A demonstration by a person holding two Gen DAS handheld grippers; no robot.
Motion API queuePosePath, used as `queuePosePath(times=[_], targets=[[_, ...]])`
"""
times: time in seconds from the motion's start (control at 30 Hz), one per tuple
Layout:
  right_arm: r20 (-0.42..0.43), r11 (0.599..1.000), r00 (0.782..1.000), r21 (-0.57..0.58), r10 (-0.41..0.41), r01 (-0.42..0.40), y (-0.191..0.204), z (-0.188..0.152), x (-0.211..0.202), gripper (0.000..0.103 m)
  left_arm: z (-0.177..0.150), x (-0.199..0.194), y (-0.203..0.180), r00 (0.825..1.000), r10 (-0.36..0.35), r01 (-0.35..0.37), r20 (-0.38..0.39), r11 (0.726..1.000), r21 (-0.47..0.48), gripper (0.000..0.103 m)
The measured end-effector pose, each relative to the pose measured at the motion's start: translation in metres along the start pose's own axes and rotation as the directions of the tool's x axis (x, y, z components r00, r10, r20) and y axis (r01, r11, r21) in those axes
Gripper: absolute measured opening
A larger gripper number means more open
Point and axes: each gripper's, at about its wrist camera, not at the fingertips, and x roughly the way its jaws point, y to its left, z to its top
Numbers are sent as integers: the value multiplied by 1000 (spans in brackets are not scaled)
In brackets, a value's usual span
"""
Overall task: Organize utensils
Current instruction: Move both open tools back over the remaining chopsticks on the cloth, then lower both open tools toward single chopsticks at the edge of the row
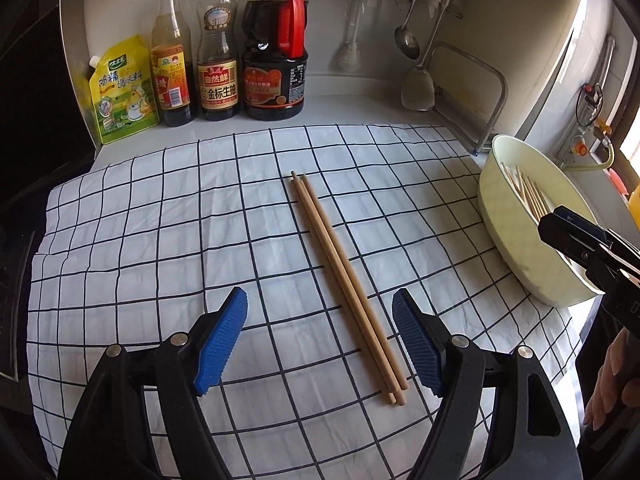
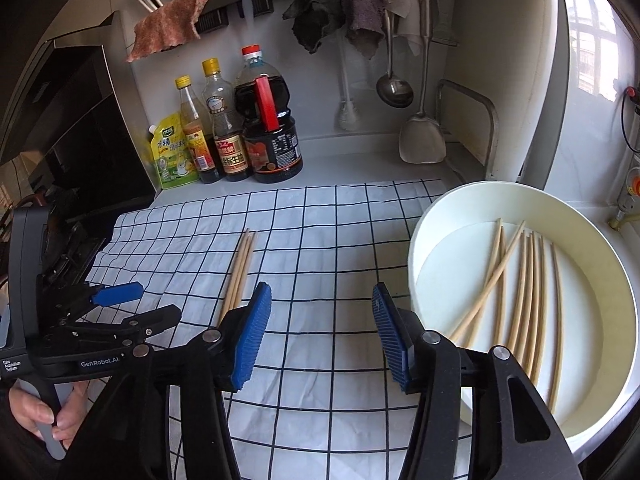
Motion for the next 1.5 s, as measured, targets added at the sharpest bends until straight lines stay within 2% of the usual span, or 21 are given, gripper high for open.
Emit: queuePosePath(times=[0.13, 0.27, 0.53, 0.83, 1.03, 1.27, 1.5], targets=[[-10, 1000, 1000, -2, 27, -27, 5, -2, 6, 51, -4, -4, 6, 1000, 9, -9, 8, 1000, -15, 74], [-21, 998, 998, 12, 63, -63, 6, -4, 13, 52, -7, -7, 14, 1000, 3, -1, 30, 999, -46, 80], [-59, 997, 995, 13, 81, -80, 11, -14, 36, 56, -17, -1, 29, 999, 9, -6, 42, 998, -68, 82], [-122, 994, 988, -43, 91, -97, 33, -29, 65, 58, -23, 5, 47, 993, 88, -82, 78, 994, -72, 85], [-171, 992, 982, -77, 83, -97, 45, -29, 85, 58, -16, 11, 54, 991, 121, -118, 55, 991, -65, 89], [-198, 989, 977, -112, 75, -99, 55, -27, 101, 58, -18, 24, 61, 994, 104, -99, 39, 988, -118, 89], [-214, 981, 976, -183, 24, -64, 64, -35, 107, 58, -22, 32, 68, 994, 105, -100, 21, 983, -154, 89]])
